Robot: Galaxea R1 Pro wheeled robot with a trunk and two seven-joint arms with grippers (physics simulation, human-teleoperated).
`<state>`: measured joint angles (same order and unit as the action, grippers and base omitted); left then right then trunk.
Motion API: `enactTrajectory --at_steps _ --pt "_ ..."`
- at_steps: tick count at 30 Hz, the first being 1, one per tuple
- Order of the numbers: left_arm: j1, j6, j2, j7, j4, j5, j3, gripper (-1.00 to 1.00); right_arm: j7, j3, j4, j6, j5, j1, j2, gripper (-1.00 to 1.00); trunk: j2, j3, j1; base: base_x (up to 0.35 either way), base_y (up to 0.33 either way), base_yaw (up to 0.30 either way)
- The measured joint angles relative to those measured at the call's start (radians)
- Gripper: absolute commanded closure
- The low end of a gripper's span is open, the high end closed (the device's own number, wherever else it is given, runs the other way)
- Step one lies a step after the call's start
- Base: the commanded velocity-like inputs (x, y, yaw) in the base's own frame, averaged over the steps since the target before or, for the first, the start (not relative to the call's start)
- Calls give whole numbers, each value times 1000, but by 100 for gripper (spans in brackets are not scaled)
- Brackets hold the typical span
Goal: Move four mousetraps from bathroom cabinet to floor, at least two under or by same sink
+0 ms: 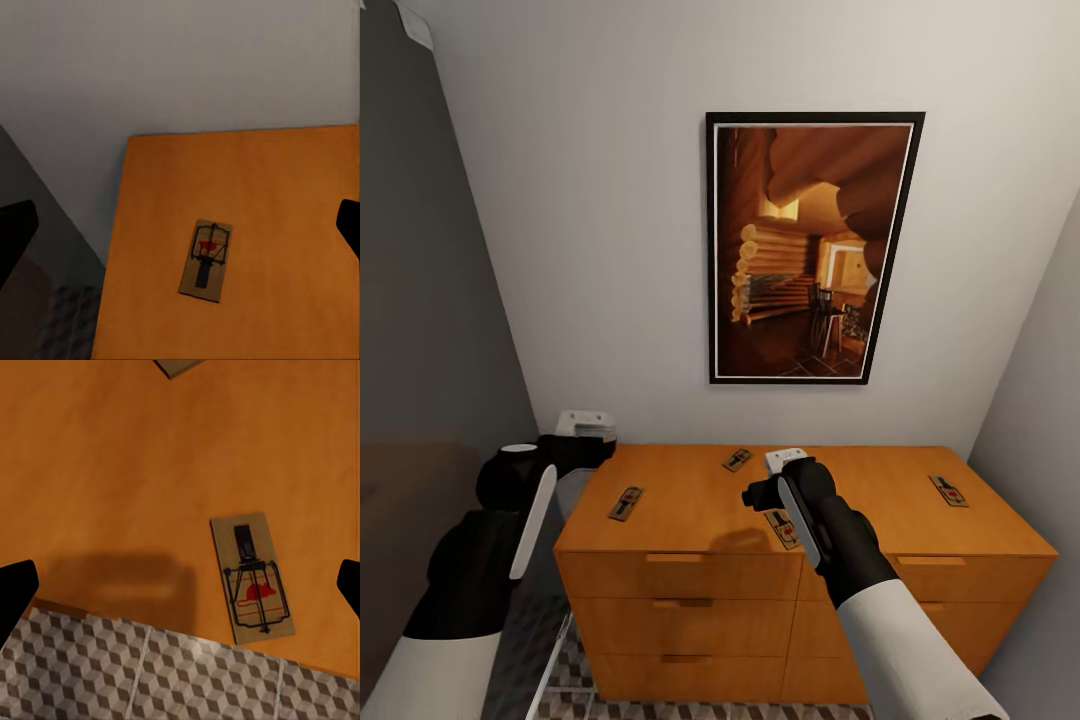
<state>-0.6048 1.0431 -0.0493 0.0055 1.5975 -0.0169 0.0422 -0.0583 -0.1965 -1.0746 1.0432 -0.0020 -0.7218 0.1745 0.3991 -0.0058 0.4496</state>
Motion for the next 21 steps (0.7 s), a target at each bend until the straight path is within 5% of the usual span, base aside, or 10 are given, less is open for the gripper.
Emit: enactTrajectory --at_steps 21 --pt "-75 0 1 -1 0 1 -2 -100 -3 0 30 0 -2 -7 0 -100 0 0 0 0 0 0"
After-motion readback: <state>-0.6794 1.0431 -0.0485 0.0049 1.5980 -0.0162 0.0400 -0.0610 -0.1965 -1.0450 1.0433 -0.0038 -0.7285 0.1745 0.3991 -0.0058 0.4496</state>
